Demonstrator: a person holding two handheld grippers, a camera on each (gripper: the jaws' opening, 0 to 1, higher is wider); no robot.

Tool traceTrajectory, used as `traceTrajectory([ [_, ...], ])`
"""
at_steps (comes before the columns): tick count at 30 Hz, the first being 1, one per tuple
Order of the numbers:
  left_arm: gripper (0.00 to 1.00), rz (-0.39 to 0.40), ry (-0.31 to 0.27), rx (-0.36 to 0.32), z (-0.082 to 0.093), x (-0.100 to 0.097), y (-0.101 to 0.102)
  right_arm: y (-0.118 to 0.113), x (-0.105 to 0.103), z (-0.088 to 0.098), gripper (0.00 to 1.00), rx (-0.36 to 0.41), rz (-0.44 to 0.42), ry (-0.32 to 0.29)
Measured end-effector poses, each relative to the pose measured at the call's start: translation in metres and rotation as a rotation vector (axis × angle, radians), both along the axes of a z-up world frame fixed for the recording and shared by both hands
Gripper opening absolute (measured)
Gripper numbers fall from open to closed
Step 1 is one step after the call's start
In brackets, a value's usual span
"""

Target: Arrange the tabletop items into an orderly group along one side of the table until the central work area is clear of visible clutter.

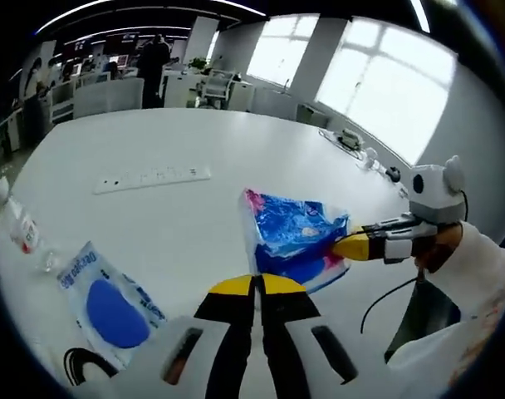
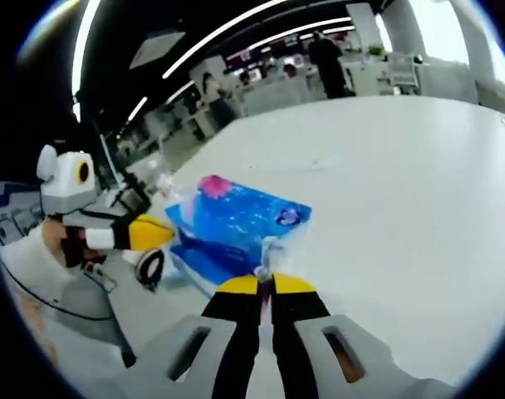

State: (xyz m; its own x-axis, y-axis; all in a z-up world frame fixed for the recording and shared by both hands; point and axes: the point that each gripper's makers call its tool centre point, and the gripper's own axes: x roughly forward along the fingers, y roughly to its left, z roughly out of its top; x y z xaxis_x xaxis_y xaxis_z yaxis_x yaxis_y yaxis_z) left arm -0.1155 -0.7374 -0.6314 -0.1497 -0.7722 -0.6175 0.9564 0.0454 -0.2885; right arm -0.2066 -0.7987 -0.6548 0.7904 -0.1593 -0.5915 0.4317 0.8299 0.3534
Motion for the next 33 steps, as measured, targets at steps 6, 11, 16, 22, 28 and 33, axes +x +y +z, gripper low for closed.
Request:
traceTrajectory([
  [6, 0.0, -0.068, -0.042, 0.033, -0.013, -0.009, -0.029, -0.037, -0.001, -0.008, 0.01, -0.028, -0.004, 0.025],
  [11, 0.01, -0.106, -0.068, 0.076, -0.029, -0.01, -0.05, -0.061, 0.001, -0.019, 0.01, -0.043, 0.01, 0.046],
  [16, 0.01, -0.143, -0.065, 0.107, -0.042, -0.016, -0.068, -0.081, 0.001, -0.035, 0.01, -0.035, 0.01, 0.076],
  [22, 0.02, -0.142, -0.052, 0.142, -0.061, -0.013, -0.084, -0.099, 0.003, -0.054, 0.01, -0.003, -0.003, 0.088],
  [28, 0.01, -0.116, -0.028, 0.176, -0.079, -0.005, -0.098, -0.11, 0.01, -0.073, 0.01, 0.015, 0.009, 0.108],
  [33, 0.01, -0.088, -0.001, 0.201, -0.095, 0.002, -0.105, -0.116, 0.015, -0.089, 0.01, 0.04, 0.008, 0.128],
])
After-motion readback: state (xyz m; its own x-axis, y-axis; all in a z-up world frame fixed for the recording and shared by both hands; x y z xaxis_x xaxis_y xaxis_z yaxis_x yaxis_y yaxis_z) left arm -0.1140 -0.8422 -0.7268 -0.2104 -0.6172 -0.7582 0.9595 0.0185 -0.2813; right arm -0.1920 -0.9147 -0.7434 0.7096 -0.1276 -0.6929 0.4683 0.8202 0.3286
